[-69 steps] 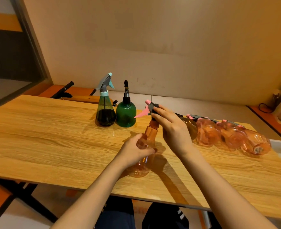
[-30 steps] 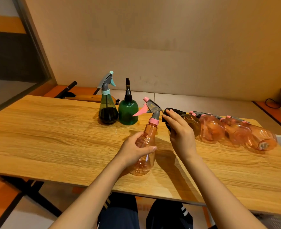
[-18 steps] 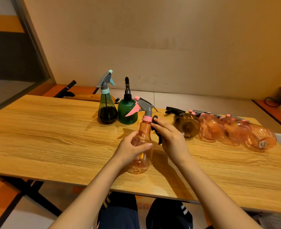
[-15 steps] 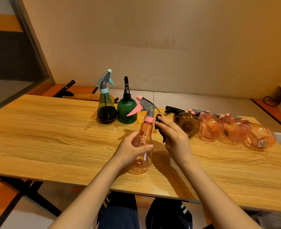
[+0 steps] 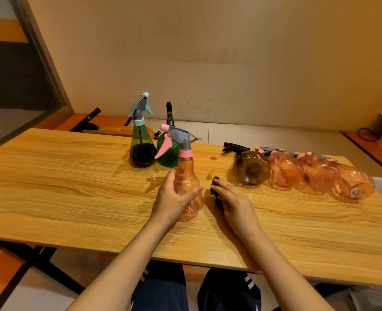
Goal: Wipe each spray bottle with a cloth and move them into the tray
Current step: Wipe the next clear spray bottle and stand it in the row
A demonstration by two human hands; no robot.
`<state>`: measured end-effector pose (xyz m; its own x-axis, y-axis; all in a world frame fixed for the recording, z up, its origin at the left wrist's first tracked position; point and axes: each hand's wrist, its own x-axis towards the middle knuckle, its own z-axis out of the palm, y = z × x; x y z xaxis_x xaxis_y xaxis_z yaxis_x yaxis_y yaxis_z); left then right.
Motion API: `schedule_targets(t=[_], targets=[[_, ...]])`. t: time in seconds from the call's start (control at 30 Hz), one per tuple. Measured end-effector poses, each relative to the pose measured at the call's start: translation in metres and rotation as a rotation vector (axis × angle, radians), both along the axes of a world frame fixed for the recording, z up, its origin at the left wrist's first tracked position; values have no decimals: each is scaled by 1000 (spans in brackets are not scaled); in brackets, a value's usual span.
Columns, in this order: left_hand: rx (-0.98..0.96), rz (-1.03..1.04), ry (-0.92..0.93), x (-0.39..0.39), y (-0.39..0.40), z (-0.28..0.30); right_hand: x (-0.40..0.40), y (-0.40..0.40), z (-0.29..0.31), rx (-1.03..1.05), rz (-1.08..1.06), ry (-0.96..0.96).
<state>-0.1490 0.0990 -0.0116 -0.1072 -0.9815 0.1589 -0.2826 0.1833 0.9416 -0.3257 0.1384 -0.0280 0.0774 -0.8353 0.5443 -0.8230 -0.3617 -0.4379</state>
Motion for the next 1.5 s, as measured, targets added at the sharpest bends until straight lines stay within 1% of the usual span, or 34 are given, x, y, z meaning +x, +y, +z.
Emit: schedule_targets(t=[0.1, 0.17, 0.27, 0.33, 0.47, 0.57, 0.8, 0.93, 1.0, 1.1, 1.2, 1.27, 1.4, 1.5], targets=[[-32, 75, -75, -10, -8, -1, -2, 6, -10, 85, -21, 20], [-64, 75, -138, -17, -13, -1, -3, 6, -12, 94, -23, 49], [-107, 61, -245, -27, -21, -4, -3, 4, -11, 119, -56, 38], [-103, 74, -272, -34, -26, -4, -2, 2, -10, 137, -83, 31], [-102, 175, -284, -48, -40, -2, 0, 0, -7, 123, -153, 15], [-115, 227, -270, -56, -44, -5, 0, 1, -8, 147, -159, 26], [-165, 244, -228, -54, -45, -21, 2, 0, -17, 49, -210, 163], [-193, 332, -231, -55, -51, -20, 0, -2, -15, 9, -251, 110], [-249, 359, -237, -54, -46, -19, -1, 0, -15, 26, -254, 88], [-389, 388, -369, -53, -32, -20, 0, 4, -12, 79, -221, 85], [-464, 309, -486, -50, -18, -22, 1, 8, -8, 115, -209, 85], [-449, 230, -586, -49, -11, -24, 1, 10, -6, 143, -208, 92], [-410, 120, -843, -50, -4, -22, 3, 12, -2, 163, -217, 78], [-351, 93, -949, -53, -6, -19, 3, 14, -1, 176, -219, 85]])
